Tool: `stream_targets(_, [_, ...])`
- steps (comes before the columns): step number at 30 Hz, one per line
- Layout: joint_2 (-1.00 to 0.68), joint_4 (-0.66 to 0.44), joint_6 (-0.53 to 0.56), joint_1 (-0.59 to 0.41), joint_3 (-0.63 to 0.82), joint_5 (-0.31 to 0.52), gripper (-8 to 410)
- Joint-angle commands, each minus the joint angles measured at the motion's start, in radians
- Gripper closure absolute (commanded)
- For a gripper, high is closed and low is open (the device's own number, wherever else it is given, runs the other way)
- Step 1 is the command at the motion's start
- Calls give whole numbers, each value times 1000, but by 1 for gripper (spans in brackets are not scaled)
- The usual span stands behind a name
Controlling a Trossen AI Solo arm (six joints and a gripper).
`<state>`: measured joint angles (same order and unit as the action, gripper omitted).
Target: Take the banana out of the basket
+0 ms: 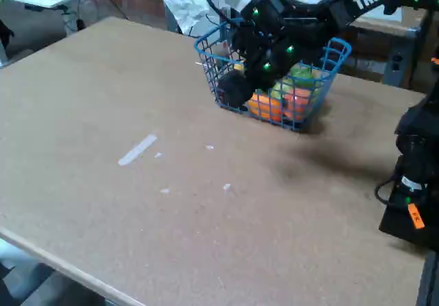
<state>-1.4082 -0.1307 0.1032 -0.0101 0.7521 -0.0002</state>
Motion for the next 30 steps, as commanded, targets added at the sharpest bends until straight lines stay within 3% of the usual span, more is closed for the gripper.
stream_targets(1, [15,-257,31,32,156,-2,182])
stream_targets(22, [15,-257,33,32,156,-2,182])
stream_targets(30, [22,-167,95,30,172,-1,182])
